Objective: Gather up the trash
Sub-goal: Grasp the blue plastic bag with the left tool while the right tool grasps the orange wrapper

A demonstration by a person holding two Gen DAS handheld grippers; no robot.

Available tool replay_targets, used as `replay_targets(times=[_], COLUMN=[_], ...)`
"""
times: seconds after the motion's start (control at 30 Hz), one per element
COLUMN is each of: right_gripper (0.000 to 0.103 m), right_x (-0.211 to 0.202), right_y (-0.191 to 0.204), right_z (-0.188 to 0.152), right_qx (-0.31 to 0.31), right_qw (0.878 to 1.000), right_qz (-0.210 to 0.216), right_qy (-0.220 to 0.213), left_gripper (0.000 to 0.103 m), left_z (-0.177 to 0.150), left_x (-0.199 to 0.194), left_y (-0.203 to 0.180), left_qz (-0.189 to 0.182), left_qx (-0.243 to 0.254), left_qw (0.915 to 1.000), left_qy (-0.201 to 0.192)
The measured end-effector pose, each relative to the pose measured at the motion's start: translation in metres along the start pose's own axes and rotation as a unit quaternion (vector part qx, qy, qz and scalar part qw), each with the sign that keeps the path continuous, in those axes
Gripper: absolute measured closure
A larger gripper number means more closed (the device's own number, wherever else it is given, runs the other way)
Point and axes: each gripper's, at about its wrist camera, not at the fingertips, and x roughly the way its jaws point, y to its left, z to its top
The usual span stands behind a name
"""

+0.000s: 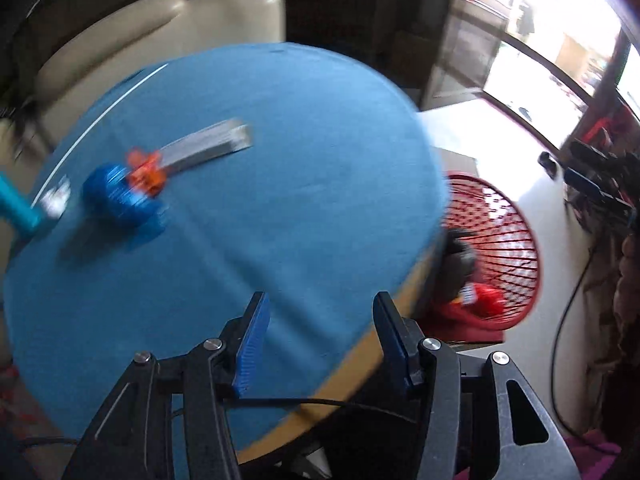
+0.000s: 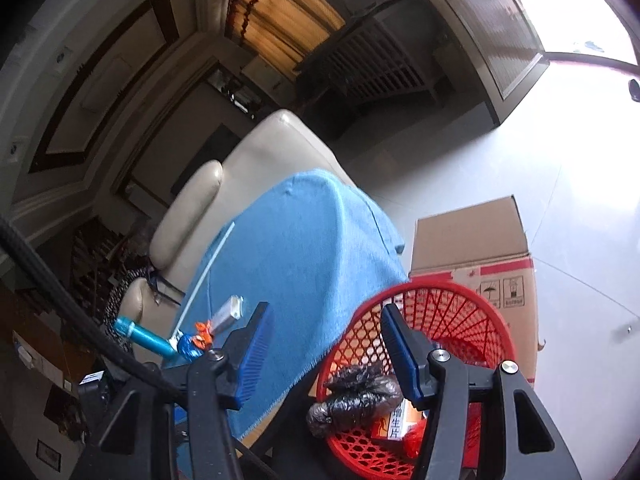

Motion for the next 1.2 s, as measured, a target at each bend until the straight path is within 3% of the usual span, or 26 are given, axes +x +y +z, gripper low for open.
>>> replay_targets(times=[0.17,0.3,0.43,0.73,0.93,1.03,1.07,1.1,1.2], right_gripper=[0.043,0.043,0.043,0.043,0.043,0.043,0.043,0.043,0.044], right_x=[0.04,0.081,0.113,0.163,0.174,0.178,0.18,0.182,0.192], right_y=[0.018,0.045,0.082,0.15,0.154,0.15,0.151,0.153,0.173], right_z=[-0.014,-0.024,-0.022,-0.036,-0.049,-0.046,-0.045,-0.044,-0.043], right_qx=[-0.016,-0.046,-0.083,-0.136,-0.145,-0.135,-0.134,-0.137,-0.166], right_qw=[0.999,0.994,0.99,0.979,0.975,0.976,0.975,0.975,0.969], right_qz=[-0.006,-0.014,-0.006,0.032,0.024,0.023,0.024,0.024,0.032], right_qy=[0.046,0.094,0.114,0.148,0.165,0.171,0.174,0.175,0.18], left_gripper=[0.048,0.048,0.044,0.039,0.037,0.037,0.051,0.077,0.083], left_z=[-0.009,-0.006,0.002,0.059,0.089,0.092,0.09,0.087,0.077], left_x=[-0.006,-0.015,-0.015,0.018,0.057,0.074,0.078,0.082,0.078], left_y=[0.075,0.144,0.188,0.215,0.213,0.211,0.211,0.211,0.215], left_qz=[0.053,0.081,0.072,0.033,0.028,0.051,0.057,0.052,0.05], left_qx=[-0.052,-0.126,-0.187,-0.245,-0.273,-0.273,-0.274,-0.275,-0.272], left_qw=[0.9972,0.9886,0.9791,0.9681,0.9615,0.9605,0.9599,0.9601,0.9608], left_qy=[-0.003,-0.016,-0.031,-0.042,-0.019,-0.017,-0.016,-0.011,-0.02])
